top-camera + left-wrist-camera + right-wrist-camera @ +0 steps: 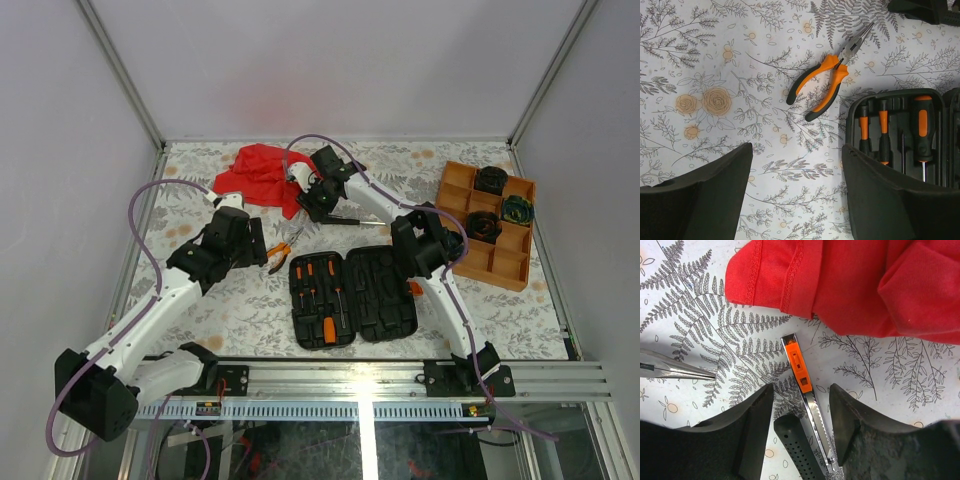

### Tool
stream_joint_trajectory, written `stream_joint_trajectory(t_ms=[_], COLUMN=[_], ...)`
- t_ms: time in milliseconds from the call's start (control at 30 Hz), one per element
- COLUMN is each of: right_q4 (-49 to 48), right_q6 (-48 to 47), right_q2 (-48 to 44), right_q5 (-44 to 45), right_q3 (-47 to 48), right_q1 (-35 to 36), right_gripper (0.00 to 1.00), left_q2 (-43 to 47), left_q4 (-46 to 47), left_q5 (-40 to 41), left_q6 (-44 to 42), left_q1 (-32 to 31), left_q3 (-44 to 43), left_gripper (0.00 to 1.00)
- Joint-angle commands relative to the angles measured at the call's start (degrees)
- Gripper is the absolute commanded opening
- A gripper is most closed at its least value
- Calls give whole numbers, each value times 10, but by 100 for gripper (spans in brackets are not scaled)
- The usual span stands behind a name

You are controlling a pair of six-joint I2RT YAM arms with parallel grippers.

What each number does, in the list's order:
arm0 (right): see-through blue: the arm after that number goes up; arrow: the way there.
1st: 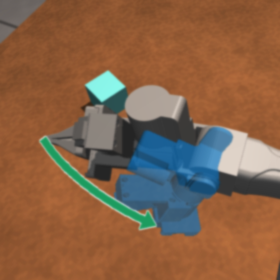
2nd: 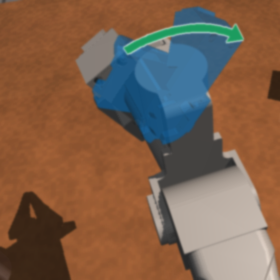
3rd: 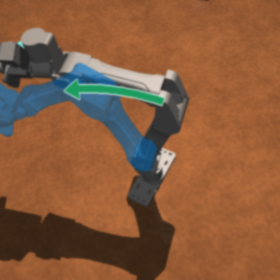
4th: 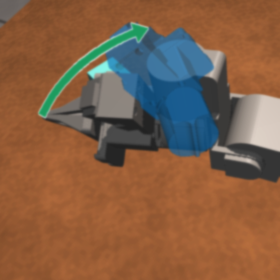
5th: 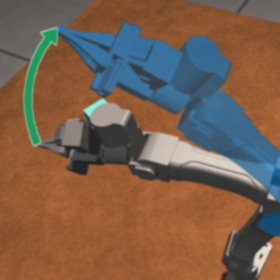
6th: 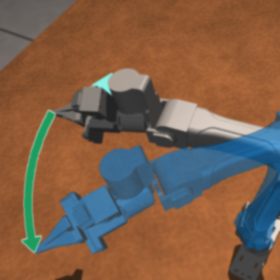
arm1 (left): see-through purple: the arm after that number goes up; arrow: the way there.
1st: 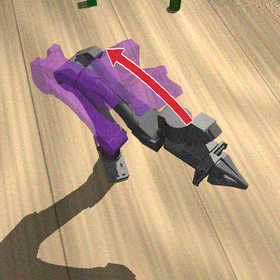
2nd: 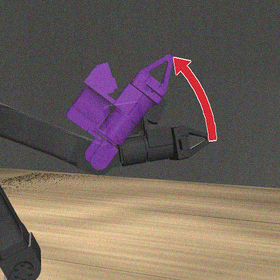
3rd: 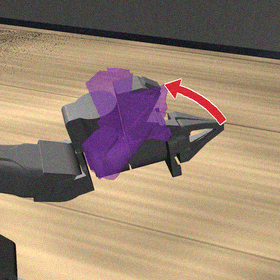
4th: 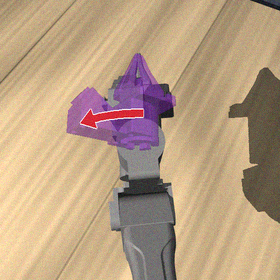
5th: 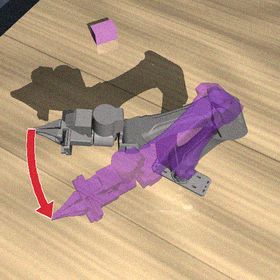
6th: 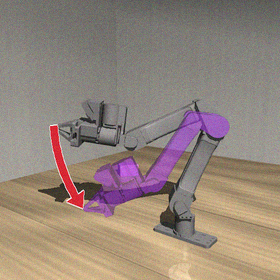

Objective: Sort the tools into containers
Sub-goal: Pick up the utility knife at the center of the board.

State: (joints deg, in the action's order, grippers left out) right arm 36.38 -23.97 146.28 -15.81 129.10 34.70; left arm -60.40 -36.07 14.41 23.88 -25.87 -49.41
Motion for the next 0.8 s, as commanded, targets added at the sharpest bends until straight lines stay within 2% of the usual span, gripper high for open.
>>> stream_joint_trajectory(t_ms=[0, 167, 467, 767], right_q4=[26, 27, 7, -56], right_q6=[-9, -4, -3, -10], right_q2=[15, 27, 13, -79], right_q5=[-21, -29, 11, 63], right_q3=[25, 37, 39, 23], right_q1=[-1, 1, 8, 8], right_gripper=[53, 40, 18, 14], left_q2=[-1, -3, -5, -5], left_q4=[-4, -4, -5, -5], left_q5=[13, 15, 14, 13], left_q6=[-9, -9, -10, -10], left_q1=[2, 2, 2, 3], left_q3=[-9, -10, -11, -11], left_gripper=[71, 71, 70, 70])
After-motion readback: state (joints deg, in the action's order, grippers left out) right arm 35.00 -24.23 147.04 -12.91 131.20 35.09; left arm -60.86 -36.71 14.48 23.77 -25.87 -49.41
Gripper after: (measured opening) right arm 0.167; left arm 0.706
